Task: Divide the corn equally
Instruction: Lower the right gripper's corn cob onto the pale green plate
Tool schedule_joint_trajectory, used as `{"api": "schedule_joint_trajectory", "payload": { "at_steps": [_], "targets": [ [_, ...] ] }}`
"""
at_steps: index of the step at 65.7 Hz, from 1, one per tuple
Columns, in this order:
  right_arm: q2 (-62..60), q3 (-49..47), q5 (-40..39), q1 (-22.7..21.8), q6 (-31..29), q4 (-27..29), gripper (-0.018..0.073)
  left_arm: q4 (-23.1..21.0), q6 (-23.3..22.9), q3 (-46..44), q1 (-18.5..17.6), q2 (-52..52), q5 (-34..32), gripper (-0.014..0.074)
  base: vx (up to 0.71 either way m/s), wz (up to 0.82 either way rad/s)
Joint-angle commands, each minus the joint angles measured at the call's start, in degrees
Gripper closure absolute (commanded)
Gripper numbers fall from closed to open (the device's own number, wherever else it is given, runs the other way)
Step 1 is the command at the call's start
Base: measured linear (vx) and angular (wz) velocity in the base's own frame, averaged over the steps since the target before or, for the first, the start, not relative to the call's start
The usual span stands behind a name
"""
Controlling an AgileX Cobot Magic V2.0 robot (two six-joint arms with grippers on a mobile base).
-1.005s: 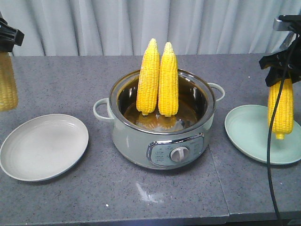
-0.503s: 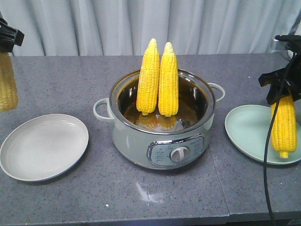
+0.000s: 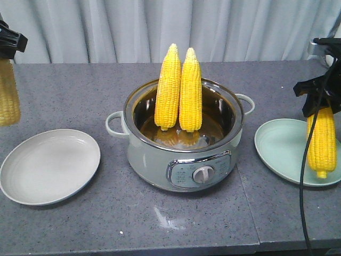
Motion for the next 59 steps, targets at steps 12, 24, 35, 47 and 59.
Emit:
{"api": "schedule_joint_trajectory", "payload": {
  "at_steps": [12,24,35,47,59],
  "targets": [
    [-4.85,-1.44,2.06,-0.09,0.28,2.13,0.0307,0.45,-0.55,-1.51,-0.02,-2.02,-2.9,0.0468,0.0,0.0],
    [-7.11,4.68,1.94,-0.15,-1.57,1.53,0.0307,0.45,-0.55,-1.51,-0.02,-2.02,-2.9,0.0468,0.0,0.0],
    [-7.71,5.16,1.94,-0.15,-2.26,1.53,0.0307,0.45,-0.55,-1.51,-0.02,-2.02,-2.9,0.0468,0.0,0.0],
    [-5.69,4.71,1.82,-0.15,-3.36,1.59,0.0307,0.45,-0.55,-1.51,-0.02,-2.02,-2.9,0.0468,0.0,0.0],
    [-2.12,1.96,1.82,-0.15,-3.42,1.9,0.0307,0.45,-0.55,-1.51,-0.02,-2.02,-2.9,0.0468,0.0,0.0]
  ]
}}
